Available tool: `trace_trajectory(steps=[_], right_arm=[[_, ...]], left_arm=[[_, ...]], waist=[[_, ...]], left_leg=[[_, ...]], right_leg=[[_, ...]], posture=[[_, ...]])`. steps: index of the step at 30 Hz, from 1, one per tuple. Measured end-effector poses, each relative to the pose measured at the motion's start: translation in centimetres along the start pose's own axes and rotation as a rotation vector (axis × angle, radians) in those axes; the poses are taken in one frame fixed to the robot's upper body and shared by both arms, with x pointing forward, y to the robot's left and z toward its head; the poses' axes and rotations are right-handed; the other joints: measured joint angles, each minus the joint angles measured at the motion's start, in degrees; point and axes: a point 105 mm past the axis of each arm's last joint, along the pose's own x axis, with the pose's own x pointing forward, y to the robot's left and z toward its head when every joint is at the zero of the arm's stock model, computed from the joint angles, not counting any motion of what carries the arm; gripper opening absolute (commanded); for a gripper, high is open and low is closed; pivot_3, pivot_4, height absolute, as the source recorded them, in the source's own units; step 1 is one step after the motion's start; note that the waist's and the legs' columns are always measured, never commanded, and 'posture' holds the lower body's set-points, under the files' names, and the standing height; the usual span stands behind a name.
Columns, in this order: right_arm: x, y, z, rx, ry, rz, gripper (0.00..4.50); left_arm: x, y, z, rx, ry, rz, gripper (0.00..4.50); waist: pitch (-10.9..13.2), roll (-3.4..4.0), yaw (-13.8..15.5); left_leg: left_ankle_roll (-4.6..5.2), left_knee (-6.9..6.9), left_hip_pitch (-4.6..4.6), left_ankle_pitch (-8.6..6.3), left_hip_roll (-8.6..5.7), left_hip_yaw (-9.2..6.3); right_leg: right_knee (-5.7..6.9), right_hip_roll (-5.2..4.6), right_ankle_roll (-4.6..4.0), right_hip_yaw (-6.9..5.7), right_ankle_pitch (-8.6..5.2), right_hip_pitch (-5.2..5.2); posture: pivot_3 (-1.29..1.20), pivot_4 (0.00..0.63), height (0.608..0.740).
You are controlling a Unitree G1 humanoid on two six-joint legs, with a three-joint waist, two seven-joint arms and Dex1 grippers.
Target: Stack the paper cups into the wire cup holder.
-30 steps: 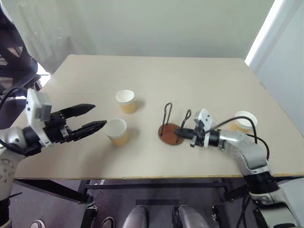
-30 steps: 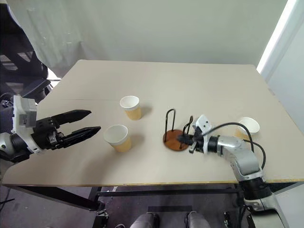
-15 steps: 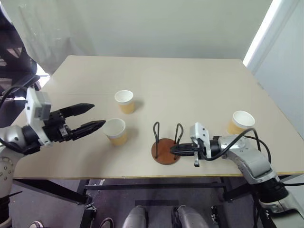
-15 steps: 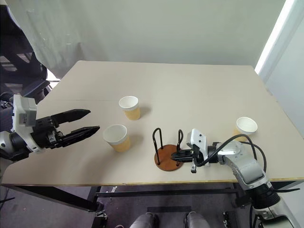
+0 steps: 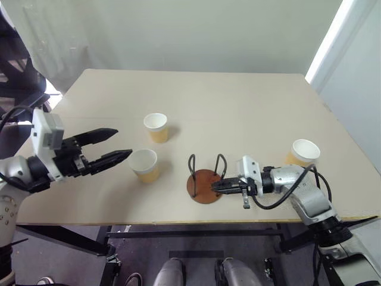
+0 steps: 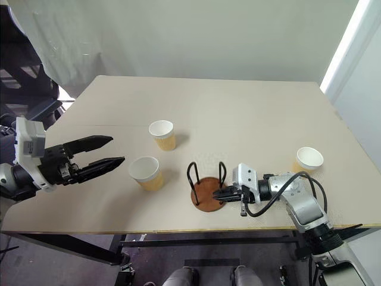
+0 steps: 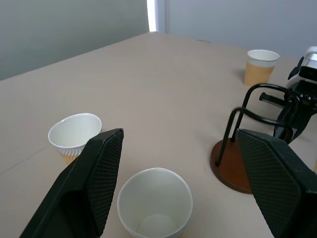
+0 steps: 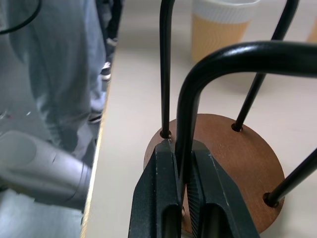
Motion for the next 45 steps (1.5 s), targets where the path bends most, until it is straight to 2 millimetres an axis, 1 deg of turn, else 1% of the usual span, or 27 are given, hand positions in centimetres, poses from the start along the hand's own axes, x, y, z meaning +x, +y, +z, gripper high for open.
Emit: trace_trajectory(steps=[7, 10, 23, 26, 29, 34, 36, 39, 42, 45], right_arm=[[0.2, -0.9, 0.1, -0.024, 0.005, 0.016, 0.02], [0.2, -1.0, -0.2, -0.024, 0.009, 0.021, 0.02], [0.1, -1.6, -0.2, -0.024, 0.033, 0.011, 0.02], [0.1, -1.8, -0.4, -0.016, 0.043, 0.006, 0.78], [0.1, -1.9, -0.7, 0.001, 0.057, -0.005, 1.73], [0.1, -1.9, -0.8, 0.009, 0.065, -0.007, 3.62], [0.0, -1.9, -0.9, 0.022, 0.070, -0.005, 4.26], [-0.5, -1.9, -1.0, 0.043, 0.097, -0.005, 4.26], [-2.0, -1.8, -0.5, 0.051, 0.136, -0.007, 4.26], [-3.9, -1.6, 0.1, 0.049, 0.186, -0.012, 4.26]], left_arm=[[0.1, 0.0, 0.1, 0.005, -0.002, 0.000, 3.90], [0.1, 0.1, 0.1, 0.005, -0.001, 0.001, 3.90], [0.1, 0.1, 0.2, 0.005, 0.000, 0.008, 3.90], [0.1, 0.2, 0.2, 0.007, 0.002, 0.010, 3.90], [0.1, 0.2, 0.2, 0.008, 0.003, 0.015, 3.90], [0.0, 0.2, 0.3, 0.014, 0.010, 0.013, 3.90], [0.0, 0.2, 0.4, 0.017, 0.014, 0.010, 3.90], [-0.1, 0.3, 0.4, 0.020, 0.020, 0.006, 3.90], [-0.3, 0.6, 0.3, 0.015, 0.032, 0.012, 3.90], [-0.6, 0.9, 0.3, 0.031, 0.055, 0.013, 3.90]], waist=[[0.0, 0.00, 0.0], [0.0, 0.00, 0.0], [0.0, 0.00, 0.0], [0.0, 0.00, 0.0], [0.0, 0.00, 0.0], [0.0, 0.00, 0.0], [0.0, 0.00, 0.0], [0.0, 0.00, 0.0], [0.0, 0.01, 0.0], [0.0, -0.01, 0.1]], left_leg=[[0.00, 0.00, 0.00, 0.00, 0.03, 0.00], [0.00, -0.01, 0.00, -0.01, 0.03, 0.00], [-0.19, -0.01, 0.03, -0.12, 0.06, 0.01], [-0.19, -0.01, 0.03, -0.12, 0.06, 0.01], [-0.19, -0.01, 0.03, -0.12, 0.06, 0.01], [-0.19, -0.02, 0.03, -0.12, 0.09, 0.01], [-0.19, -0.02, 0.03, -0.12, 0.10, 0.01], [-0.25, -0.02, 0.01, -0.15, 0.09, 0.01], [-0.28, -0.02, -0.01, -0.17, 0.09, 0.02], [-0.29, -0.04, -0.02, -0.18, 0.09, 0.02]], right_leg=[[0.00, 0.01, -0.03, 0.00, 0.01, -0.02], [0.00, 0.01, -0.05, -0.01, -0.01, -0.02], [0.02, 0.02, -0.13, -0.01, 0.04, -0.01], [0.02, 0.02, -0.14, -0.01, 0.04, -0.01], [0.02, 0.02, -0.13, -0.01, 0.04, -0.02], [0.01, 0.04, -0.15, -0.01, 0.02, -0.03], [0.01, 0.04, -0.15, -0.01, 0.02, -0.03], [0.01, 0.04, -0.16, -0.01, 0.02, -0.03], [-0.01, 0.04, -0.16, -0.01, 0.02, -0.03], [-0.04, 0.05, -0.17, -0.01, 0.01, -0.03]], posture=[[0.00, 0.150, 0.740], [0.00, 0.150, 0.740], [0.00, 0.150, 0.740], [0.00, 0.150, 0.740], [0.00, 0.150, 0.740], [0.00, 0.150, 0.740], [0.00, 0.150, 0.740], [0.00, 0.150, 0.740], [0.00, 0.150, 0.740], [0.00, 0.150, 0.740]])
